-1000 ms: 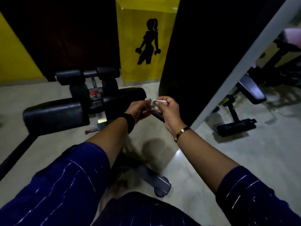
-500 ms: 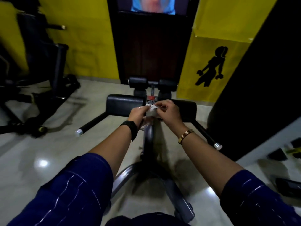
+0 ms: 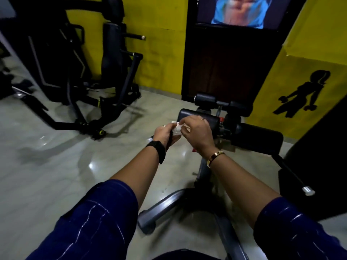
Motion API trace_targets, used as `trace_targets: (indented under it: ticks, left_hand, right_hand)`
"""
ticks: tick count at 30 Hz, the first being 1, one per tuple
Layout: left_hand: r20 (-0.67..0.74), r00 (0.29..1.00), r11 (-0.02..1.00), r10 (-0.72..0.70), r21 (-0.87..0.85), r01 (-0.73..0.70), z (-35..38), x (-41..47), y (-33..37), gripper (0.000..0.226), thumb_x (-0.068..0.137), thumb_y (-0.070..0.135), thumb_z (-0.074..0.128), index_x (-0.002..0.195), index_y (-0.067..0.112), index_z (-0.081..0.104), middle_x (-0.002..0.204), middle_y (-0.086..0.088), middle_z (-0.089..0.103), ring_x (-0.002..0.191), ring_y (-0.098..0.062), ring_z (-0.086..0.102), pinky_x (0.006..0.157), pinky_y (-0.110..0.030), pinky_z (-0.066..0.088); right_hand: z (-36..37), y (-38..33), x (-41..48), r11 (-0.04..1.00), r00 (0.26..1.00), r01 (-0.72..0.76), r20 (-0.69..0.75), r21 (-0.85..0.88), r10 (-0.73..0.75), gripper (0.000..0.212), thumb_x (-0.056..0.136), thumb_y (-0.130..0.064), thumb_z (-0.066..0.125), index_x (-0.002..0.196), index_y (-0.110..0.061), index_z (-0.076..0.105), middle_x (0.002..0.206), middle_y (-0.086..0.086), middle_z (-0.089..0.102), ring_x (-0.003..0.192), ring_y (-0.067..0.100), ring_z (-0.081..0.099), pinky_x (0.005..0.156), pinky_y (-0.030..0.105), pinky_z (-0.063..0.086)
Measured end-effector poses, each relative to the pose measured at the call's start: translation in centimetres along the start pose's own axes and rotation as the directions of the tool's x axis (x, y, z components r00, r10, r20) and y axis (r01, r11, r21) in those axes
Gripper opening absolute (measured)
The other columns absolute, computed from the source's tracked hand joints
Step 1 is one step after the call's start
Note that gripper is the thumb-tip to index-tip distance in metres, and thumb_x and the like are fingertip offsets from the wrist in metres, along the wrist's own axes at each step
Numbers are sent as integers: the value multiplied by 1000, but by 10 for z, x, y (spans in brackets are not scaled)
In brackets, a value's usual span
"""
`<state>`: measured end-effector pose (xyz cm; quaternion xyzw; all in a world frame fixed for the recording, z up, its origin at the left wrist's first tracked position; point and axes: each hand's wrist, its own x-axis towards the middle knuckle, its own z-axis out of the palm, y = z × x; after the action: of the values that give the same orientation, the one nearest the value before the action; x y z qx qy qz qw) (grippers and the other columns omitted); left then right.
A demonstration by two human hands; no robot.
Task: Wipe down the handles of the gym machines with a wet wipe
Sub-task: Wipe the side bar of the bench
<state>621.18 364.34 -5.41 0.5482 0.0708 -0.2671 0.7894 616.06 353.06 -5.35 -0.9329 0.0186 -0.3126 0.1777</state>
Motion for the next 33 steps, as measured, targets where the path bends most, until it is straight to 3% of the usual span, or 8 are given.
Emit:
trace_targets:
  ticks: [4, 8, 12, 18, 23, 26, 29, 33]
  left_hand:
    - [-46, 999, 1000, 29, -4, -29, -59, -10, 20, 10, 95, 12, 56, 93, 4, 62, 96, -19, 64, 85, -28, 65, 86, -41, 57]
    - [-121, 991, 998, 52, -35, -57, -117, -24, 41, 9, 96, 12, 57, 91, 5, 59, 88, -15, 65, 76, -24, 66, 60, -28, 59]
    - [-133, 988, 997, 75, -17, -78, -175, -36, 58, 11, 96, 17, 58, 98, 6, 61, 101, -16, 65, 91, -27, 67, 73, -30, 58]
    - [-205, 973, 990, 108, -71, -125, -243, -49, 77, 13, 98, 17, 55, 90, 8, 59, 86, -12, 65, 72, -21, 65, 65, -25, 59]
    - [-167, 980, 990, 104, -76, -118, -278, -54, 86, 14, 99, 17, 56, 89, 9, 61, 82, -10, 64, 70, -20, 64, 63, -23, 59]
    - [-138, 984, 989, 108, -88, -121, -284, -54, 85, 13, 98, 18, 57, 90, 9, 62, 84, -10, 66, 72, -19, 64, 64, -22, 59]
    - [-86, 989, 989, 124, -75, -130, -285, -48, 86, 14, 98, 19, 58, 91, 8, 64, 87, -11, 67, 75, -18, 66, 65, -21, 59]
    - [-11, 991, 991, 132, -34, -132, -283, -36, 86, 14, 97, 19, 59, 92, 7, 64, 88, -12, 68, 75, -16, 69, 68, -21, 58]
  right_hand:
    - [27, -52, 2, 996, 999, 43, 4, 75, -44, 7, 78, -10, 65, 84, -13, 65, 85, 2, 63, 79, 23, 55, 68, 36, 43]
    - [51, -106, 0, 977, 978, 210, -15, 28, -209, 5, 81, -2, 62, 81, -7, 63, 78, 9, 62, 70, 27, 55, 60, 37, 44]
    - [83, -156, -4, 948, 948, 316, -18, -20, -317, 9, 83, 3, 56, 84, -4, 62, 81, 11, 58, 72, 29, 53, 60, 38, 43]
    - [113, -206, -16, 909, 907, 408, -78, -86, -414, 13, 84, 3, 51, 82, -3, 63, 82, 13, 58, 74, 29, 51, 63, 37, 44]
    - [132, -238, -19, 971, 996, -28, -75, 238, 47, 12, 84, 1, 61, 95, -4, 64, 91, 9, 59, 81, 21, 54, 72, 27, 45]
    - [137, -257, -9, 649, 849, -506, 197, 568, 490, 27, 89, -29, 67, 106, -8, 60, 101, 7, 61, 86, 15, 57, 71, 14, 46]
    - [141, -262, 3, 372, 704, -677, 410, 635, 580, 46, 81, -45, 72, 110, -14, 54, 101, 3, 61, 88, 14, 58, 77, 30, 48]
    - [142, -257, 9, 369, 709, -687, 468, 625, 527, 32, 80, -24, 77, 102, -16, 57, 93, 8, 62, 80, 15, 58, 65, 26, 46]
